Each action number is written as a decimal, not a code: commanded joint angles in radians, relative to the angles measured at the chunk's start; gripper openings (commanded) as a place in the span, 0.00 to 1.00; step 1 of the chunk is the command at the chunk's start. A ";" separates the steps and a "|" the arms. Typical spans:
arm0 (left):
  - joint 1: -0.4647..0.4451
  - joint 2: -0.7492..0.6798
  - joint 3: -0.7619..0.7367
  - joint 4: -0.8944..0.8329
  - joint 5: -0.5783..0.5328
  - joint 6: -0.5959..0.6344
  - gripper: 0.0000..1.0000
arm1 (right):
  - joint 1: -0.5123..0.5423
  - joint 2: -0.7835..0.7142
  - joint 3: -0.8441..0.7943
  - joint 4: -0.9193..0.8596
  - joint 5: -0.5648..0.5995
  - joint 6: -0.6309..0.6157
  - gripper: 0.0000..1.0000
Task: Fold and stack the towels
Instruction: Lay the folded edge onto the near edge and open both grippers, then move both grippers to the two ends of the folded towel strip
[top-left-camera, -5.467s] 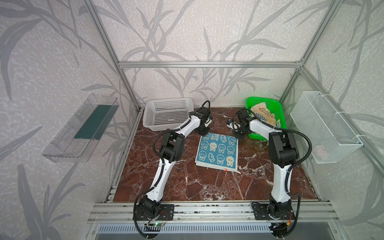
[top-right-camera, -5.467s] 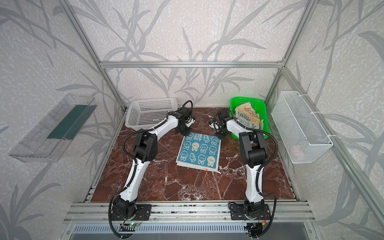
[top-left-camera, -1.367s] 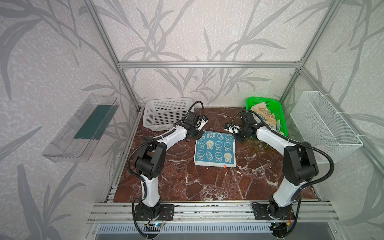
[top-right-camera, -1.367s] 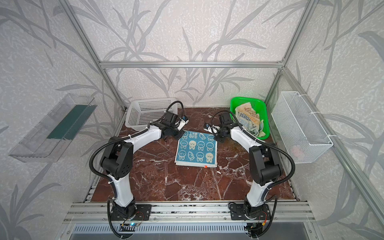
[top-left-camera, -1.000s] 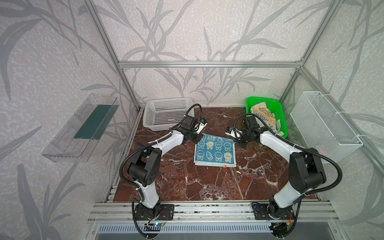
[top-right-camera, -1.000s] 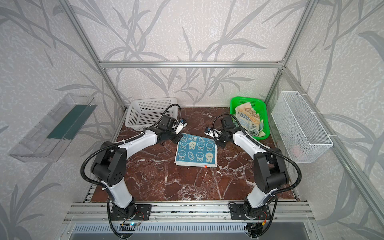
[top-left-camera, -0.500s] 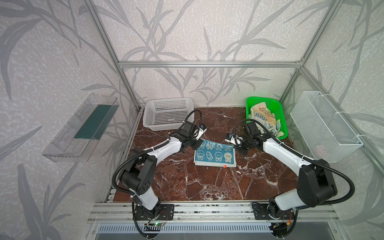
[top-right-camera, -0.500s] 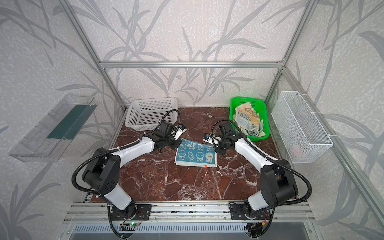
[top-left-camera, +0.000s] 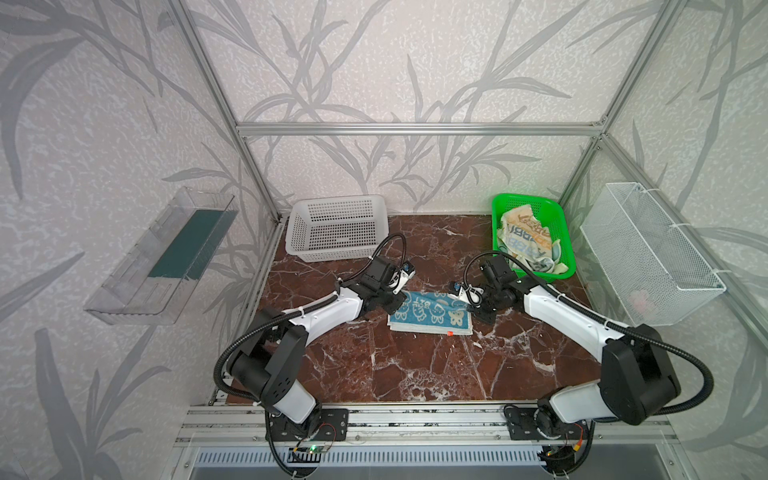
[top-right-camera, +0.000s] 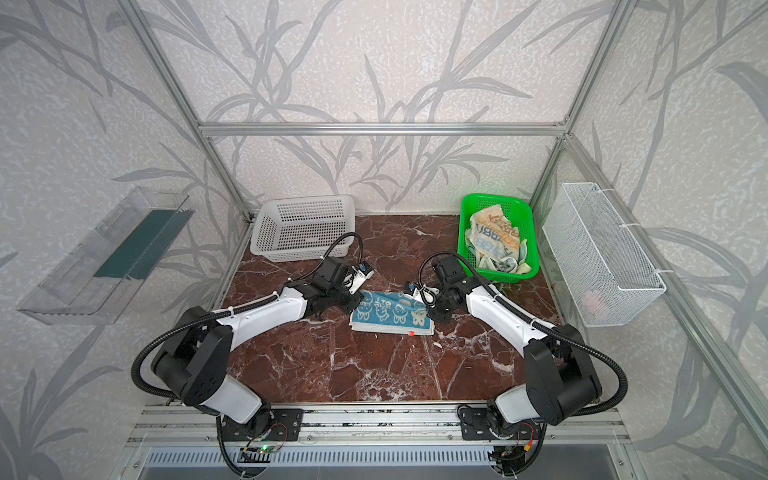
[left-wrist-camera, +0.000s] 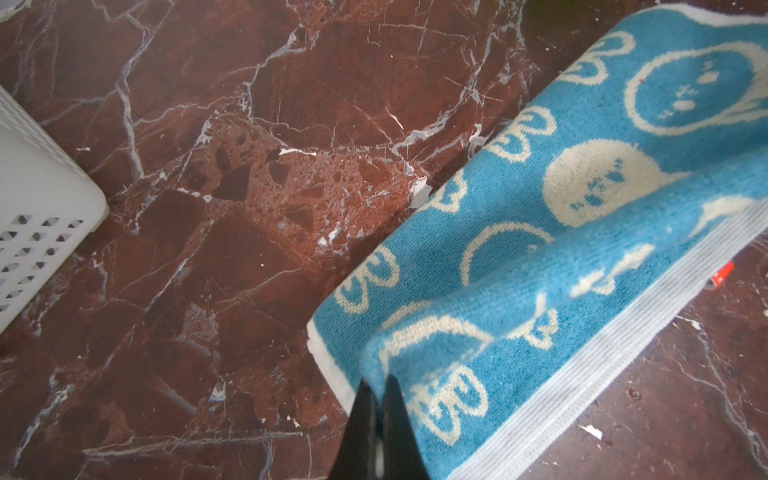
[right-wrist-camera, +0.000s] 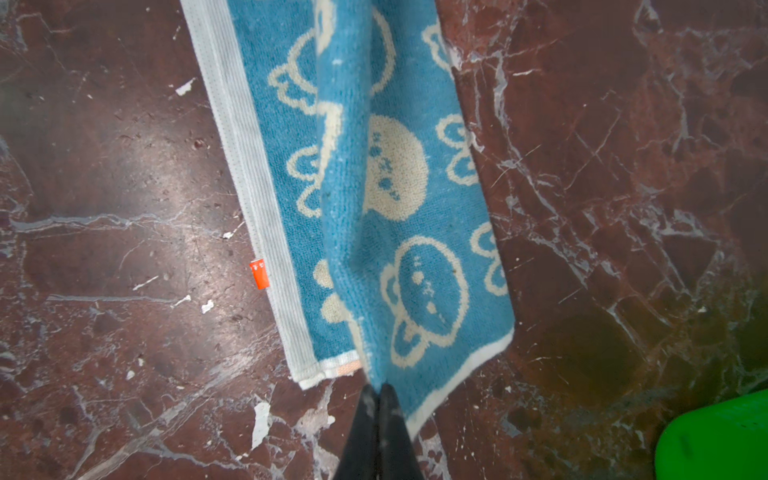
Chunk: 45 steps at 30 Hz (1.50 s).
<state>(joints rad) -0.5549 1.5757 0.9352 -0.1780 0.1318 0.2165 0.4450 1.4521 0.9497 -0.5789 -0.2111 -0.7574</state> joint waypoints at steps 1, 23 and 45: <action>-0.002 -0.041 -0.029 0.015 -0.018 -0.017 0.00 | 0.018 -0.020 -0.015 -0.055 0.023 0.023 0.00; -0.021 -0.029 -0.032 -0.074 -0.003 -0.065 0.00 | 0.103 0.048 -0.009 -0.141 0.047 0.052 0.00; -0.048 0.007 0.021 -0.279 0.022 -0.151 0.27 | 0.108 0.122 -0.013 -0.078 0.069 0.077 0.32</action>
<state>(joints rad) -0.5968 1.6226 0.9531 -0.4084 0.1459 0.0944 0.5491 1.6215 0.9394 -0.6674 -0.1471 -0.6815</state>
